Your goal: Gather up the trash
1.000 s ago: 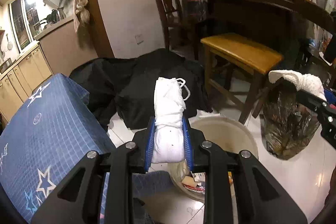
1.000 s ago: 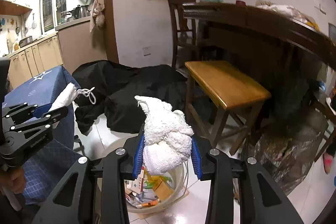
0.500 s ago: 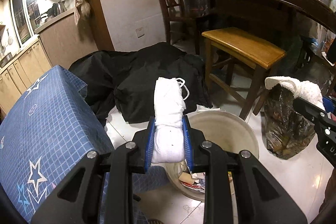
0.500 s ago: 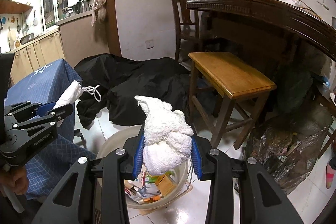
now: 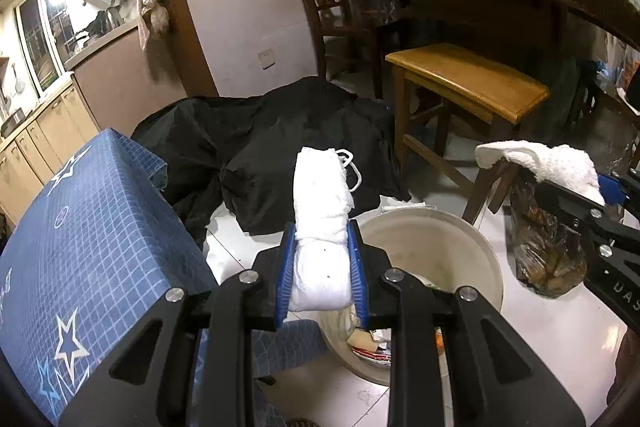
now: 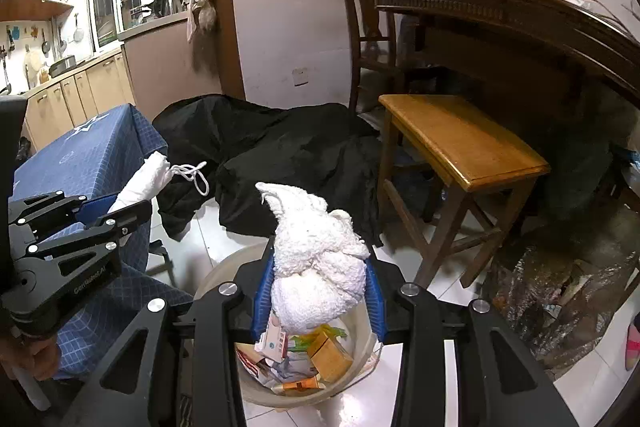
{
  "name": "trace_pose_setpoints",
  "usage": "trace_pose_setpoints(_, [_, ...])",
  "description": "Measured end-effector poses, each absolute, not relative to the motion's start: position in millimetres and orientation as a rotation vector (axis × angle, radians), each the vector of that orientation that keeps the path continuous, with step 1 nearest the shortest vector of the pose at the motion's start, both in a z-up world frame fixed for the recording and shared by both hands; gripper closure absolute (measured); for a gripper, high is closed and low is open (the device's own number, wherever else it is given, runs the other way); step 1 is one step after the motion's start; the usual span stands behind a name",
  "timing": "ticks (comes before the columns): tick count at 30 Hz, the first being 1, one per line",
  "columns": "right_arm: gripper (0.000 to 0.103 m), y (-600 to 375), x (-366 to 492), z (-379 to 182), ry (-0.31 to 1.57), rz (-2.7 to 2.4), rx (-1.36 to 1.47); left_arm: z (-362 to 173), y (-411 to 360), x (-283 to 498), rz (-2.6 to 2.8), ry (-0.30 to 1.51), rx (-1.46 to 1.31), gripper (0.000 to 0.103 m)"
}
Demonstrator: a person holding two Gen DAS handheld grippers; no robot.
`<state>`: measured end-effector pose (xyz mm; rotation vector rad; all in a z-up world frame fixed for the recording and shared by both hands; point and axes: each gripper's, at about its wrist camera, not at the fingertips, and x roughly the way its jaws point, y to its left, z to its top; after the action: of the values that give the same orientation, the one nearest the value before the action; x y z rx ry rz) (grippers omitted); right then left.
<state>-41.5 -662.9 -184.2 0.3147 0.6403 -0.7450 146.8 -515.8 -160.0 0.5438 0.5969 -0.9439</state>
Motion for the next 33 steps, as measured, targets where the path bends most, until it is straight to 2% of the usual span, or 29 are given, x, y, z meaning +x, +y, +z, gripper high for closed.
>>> trace_pose_setpoints(6, [0.063, -674, -31, -189, 0.649, -0.728, 0.321, -163, -523, 154, -0.951, 0.611, 0.548, 0.08])
trace_pose_setpoints(7, [0.061, -675, -29, -189, 0.648, -0.721, 0.321, -164, -525, 155, -0.962, 0.617, 0.554, 0.077])
trace_pose_setpoints(8, [0.051, -676, -28, -190, 0.651, -0.716, 0.324, -165, -528, 155, -0.97, 0.624, 0.567, 0.077])
trace_pose_setpoints(10, [0.043, -679, -27, -192, 0.647, -0.712, 0.324, -168, -531, 156, -0.97, 0.627, 0.586, 0.068])
trace_pose_setpoints(13, [0.044, -684, -24, -198, 0.657, -0.719, 0.331, -171, -533, 159, -0.975, 0.642, 0.579, 0.059])
trace_pose_setpoints(27, [0.042, -662, -45, -189, 0.606, -0.746, 0.337, -161, -520, 152, -0.978, 0.625, 0.549, 0.059])
trace_pose_setpoints(30, [0.031, -647, -56, -174, 0.556, -0.754, 0.332, -150, -510, 146, -0.984, 0.602, 0.533, 0.059])
trace_pose_setpoints(32, [0.018, -633, -65, -162, 0.522, -0.769, 0.322, -142, -500, 140, -0.987, 0.569, 0.522, 0.052])
trace_pose_setpoints(33, [0.016, -627, -68, -157, 0.507, -0.773, 0.316, -135, -493, 136, -0.991, 0.548, 0.508, 0.046])
